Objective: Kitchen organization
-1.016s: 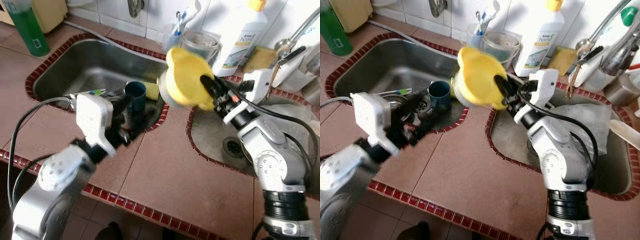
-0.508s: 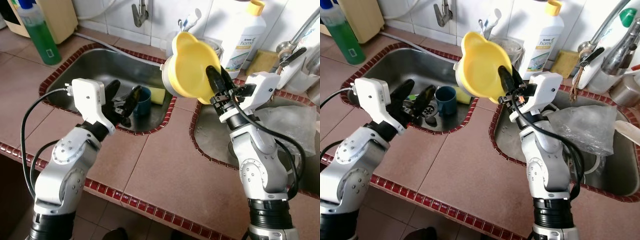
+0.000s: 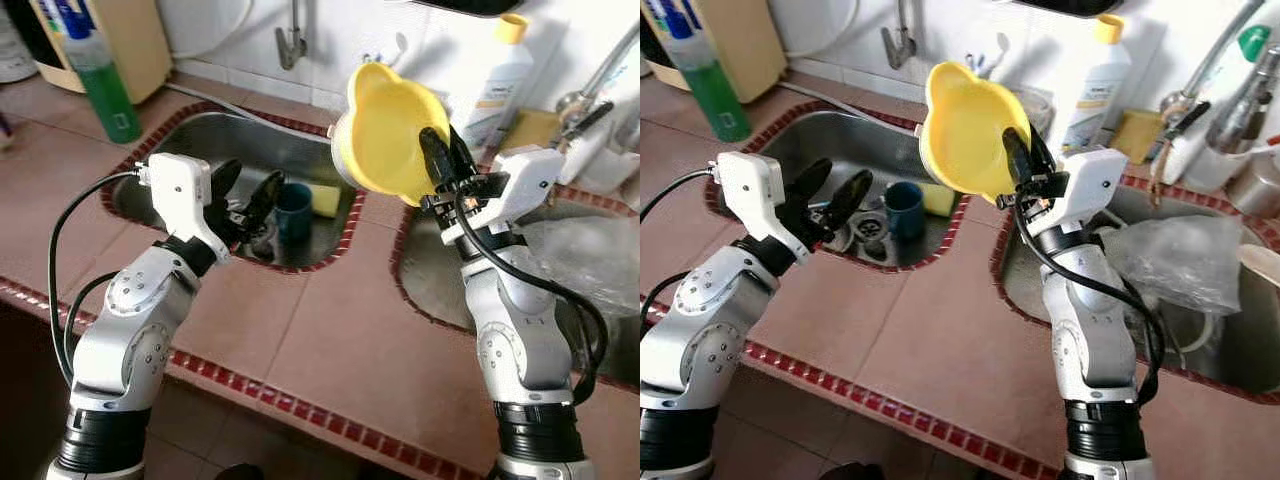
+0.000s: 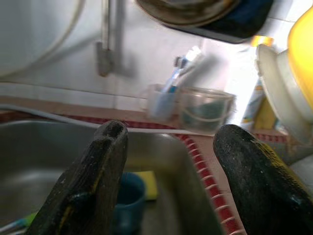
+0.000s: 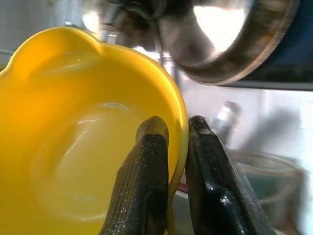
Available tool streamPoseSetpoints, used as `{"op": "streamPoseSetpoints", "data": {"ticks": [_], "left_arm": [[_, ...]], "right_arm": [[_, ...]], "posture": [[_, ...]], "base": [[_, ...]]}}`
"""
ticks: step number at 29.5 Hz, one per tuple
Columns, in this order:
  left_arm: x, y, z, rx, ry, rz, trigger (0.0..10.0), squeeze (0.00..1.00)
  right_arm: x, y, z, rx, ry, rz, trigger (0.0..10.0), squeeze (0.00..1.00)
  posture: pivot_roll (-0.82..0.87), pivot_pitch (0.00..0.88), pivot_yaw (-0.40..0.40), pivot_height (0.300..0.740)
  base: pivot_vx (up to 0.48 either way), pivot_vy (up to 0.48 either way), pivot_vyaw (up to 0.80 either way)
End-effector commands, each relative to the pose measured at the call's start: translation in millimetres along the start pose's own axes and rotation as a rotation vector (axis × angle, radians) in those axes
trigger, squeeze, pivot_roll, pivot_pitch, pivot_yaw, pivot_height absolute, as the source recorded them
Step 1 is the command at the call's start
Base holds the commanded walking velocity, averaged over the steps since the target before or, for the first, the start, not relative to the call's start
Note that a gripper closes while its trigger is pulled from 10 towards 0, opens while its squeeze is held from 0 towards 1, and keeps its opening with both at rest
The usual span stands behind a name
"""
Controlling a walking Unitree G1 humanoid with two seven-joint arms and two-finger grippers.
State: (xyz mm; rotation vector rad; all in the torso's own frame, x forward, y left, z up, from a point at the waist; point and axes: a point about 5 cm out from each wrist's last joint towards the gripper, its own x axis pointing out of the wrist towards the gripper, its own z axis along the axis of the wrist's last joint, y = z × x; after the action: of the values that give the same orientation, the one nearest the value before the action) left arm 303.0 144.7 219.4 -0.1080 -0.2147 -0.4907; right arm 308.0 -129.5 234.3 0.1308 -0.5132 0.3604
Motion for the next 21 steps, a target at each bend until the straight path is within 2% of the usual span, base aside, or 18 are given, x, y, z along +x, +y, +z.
{"op": "streamPoseSetpoints", "data": {"ticks": [1, 21], "left_arm": [[0.8, 1.1, 0.0, 0.010, -0.001, -0.008, 10.0, 0.00], [-1.2, -0.4, -2.1, 0.025, 0.017, -0.048, 10.0, 0.00]], "right_arm": [[-1.5, 1.6, 3.1, -0.018, -0.021, 0.000, 10.0, 0.00], [-9.9, 3.6, -2.2, -0.030, -0.008, -0.008, 10.0, 0.00]], "posture": [[-0.08, 0.100, -0.004, 0.740], [-0.07, 0.100, 0.000, 0.740]], "base": [[0.000, 0.285, 0.00], [0.000, 0.281, 0.00]]}}
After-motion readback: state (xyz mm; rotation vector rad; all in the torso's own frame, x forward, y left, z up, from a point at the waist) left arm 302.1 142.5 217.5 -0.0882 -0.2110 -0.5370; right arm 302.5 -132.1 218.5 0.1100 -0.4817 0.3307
